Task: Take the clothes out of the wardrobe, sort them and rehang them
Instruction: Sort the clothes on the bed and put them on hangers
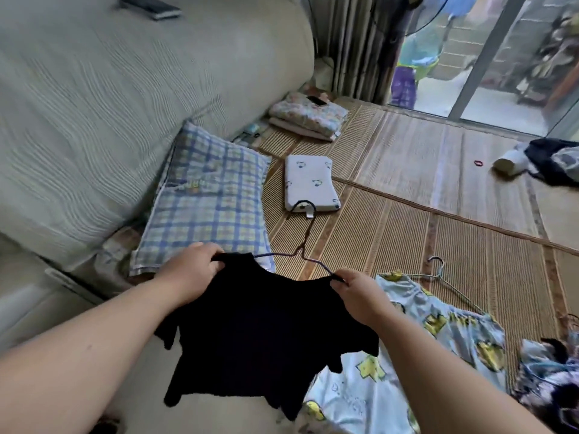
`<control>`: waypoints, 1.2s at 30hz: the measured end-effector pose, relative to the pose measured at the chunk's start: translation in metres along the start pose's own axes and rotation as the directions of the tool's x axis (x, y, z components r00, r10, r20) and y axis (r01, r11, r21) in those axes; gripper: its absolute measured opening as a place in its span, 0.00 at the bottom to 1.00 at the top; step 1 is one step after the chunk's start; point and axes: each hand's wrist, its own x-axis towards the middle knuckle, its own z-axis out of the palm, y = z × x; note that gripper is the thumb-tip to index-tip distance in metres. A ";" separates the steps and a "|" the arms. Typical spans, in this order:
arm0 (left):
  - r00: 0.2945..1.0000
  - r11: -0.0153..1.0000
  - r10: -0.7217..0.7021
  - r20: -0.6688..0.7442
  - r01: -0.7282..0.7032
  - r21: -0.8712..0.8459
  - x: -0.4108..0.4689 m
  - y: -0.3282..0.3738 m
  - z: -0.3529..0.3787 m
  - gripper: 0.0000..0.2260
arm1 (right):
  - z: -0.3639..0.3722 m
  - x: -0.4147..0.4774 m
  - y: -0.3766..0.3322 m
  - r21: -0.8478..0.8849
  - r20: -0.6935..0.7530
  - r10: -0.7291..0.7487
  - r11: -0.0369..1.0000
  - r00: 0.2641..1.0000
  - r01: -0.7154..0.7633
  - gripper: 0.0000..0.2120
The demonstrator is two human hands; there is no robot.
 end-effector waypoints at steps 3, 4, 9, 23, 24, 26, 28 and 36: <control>0.999 0.999 -0.044 0.025 0.044 0.012 0.052 0.002 0.015 0.04 | 0.002 0.055 0.013 0.034 0.003 0.042 0.999 0.999 -0.042 0.05; 0.998 0.998 -0.065 0.026 0.064 0.016 0.073 0.003 0.023 0.04 | 0.002 0.077 0.021 0.040 0.017 0.057 0.998 0.998 -0.058 0.05; 0.984 0.989 -0.150 0.097 0.148 0.033 0.166 0.017 0.076 0.04 | 0.011 0.168 0.071 0.022 0.052 0.144 0.989 0.988 -0.145 0.08; 0.969 0.988 -0.150 0.196 0.143 0.052 0.249 0.054 0.188 0.30 | 0.051 0.265 0.145 -0.044 0.062 0.339 0.941 0.939 -0.337 0.28; 0.967 0.991 -0.131 0.217 0.121 0.058 0.241 0.060 0.190 0.30 | 0.051 0.257 0.145 -0.061 0.071 0.320 0.947 0.945 -0.316 0.28; 0.965 0.994 -0.093 0.246 0.078 0.072 0.224 0.072 0.190 0.31 | 0.048 0.238 0.143 -0.094 0.083 0.273 0.960 0.958 -0.265 0.28; 0.964 0.997 -0.054 0.262 0.039 0.062 0.203 0.087 0.185 0.30 | 0.040 0.210 0.138 -0.104 0.070 0.224 0.971 0.972 -0.217 0.28; 0.957 0.991 0.124 0.264 -0.131 0.011 0.075 0.157 0.155 0.28 | 0.001 0.048 0.138 -0.156 -0.049 0.128 0.979 0.991 -0.134 0.27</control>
